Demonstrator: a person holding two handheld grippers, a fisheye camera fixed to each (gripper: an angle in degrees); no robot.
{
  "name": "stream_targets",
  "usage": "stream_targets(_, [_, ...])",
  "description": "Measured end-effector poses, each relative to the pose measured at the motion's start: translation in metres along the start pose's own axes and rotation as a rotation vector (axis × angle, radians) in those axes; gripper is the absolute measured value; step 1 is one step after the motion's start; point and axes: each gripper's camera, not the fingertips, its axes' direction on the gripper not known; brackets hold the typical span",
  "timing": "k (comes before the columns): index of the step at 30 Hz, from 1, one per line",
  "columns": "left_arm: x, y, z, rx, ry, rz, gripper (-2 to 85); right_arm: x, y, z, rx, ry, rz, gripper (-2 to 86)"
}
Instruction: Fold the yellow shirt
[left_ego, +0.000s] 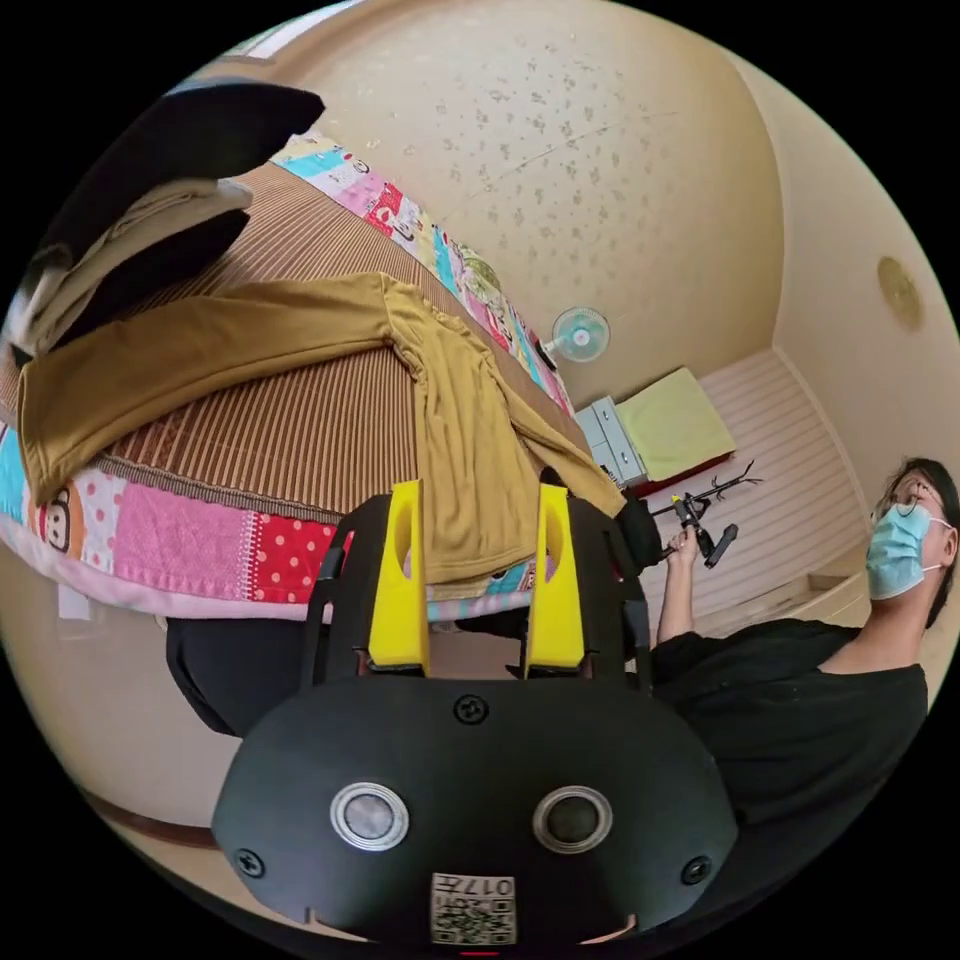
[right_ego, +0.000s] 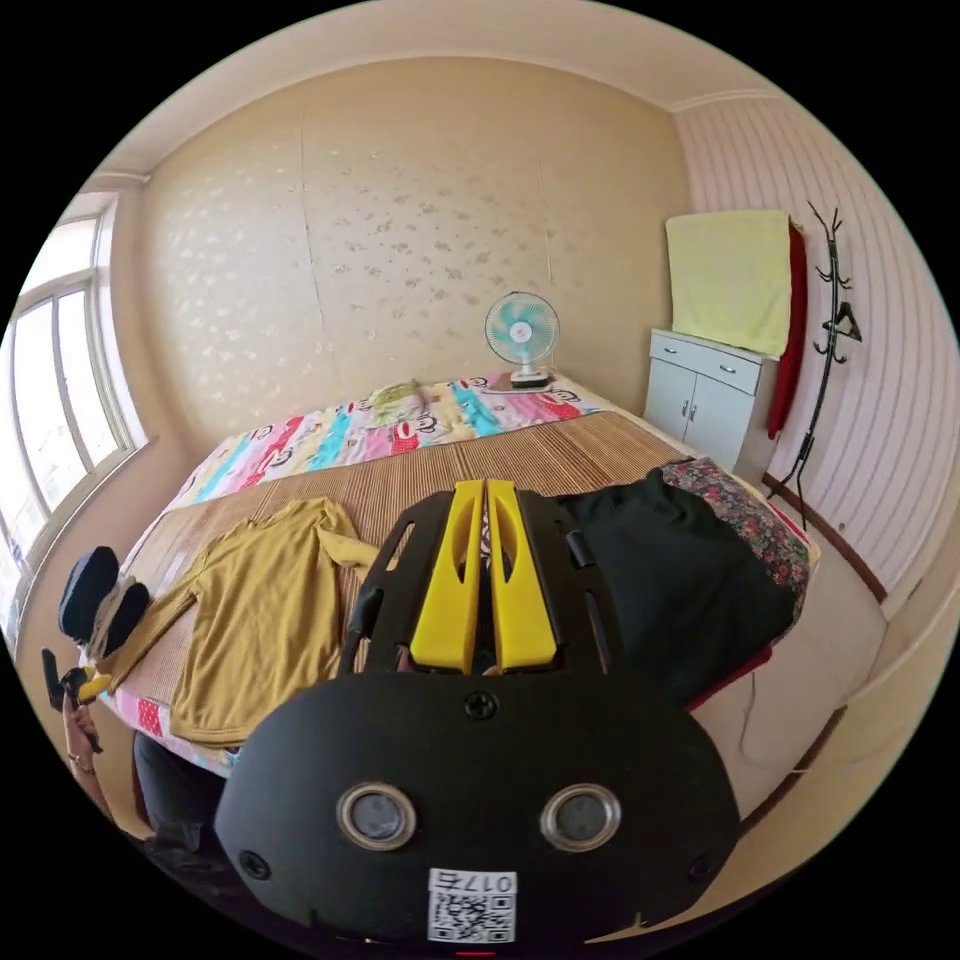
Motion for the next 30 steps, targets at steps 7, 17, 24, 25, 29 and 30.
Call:
stream_targets(7, [0.002, -0.005, 0.084, -0.157, -0.194, -0.006, 14.6, -0.11, 0.07, 0.108, -0.431, -0.342, -0.23, 7.1])
stream_targets(17, [0.0, -0.013, 0.127, -0.271, -0.252, -0.02, 13.2, -0.139, 0.097, 0.235, -0.772, -0.441, -0.226, 11.0])
stream_targets(24, [0.012, -0.009, 0.13, -0.359, -0.324, 0.04, 3.4, -0.154, 0.098, 0.222, -0.824, -0.403, -0.393, 5.4])
stream_targets(25, [0.01, -0.013, 0.119, -0.374, -0.315, 0.032, 2.5, -0.149, 0.094, 0.214, -0.809, -0.385, -0.397, 4.7])
stream_targets(29, [0.013, -0.019, 0.061, -0.368, -0.159, 0.048, 1.1, -0.121, 0.074, 0.179, -0.754, -0.503, -0.358, 3.5])
stream_targets(30, [0.016, -0.015, 0.04, -0.354, -0.137, 0.053, 0.8, -0.115, 0.07, 0.166, -0.743, -0.569, -0.37, 3.3])
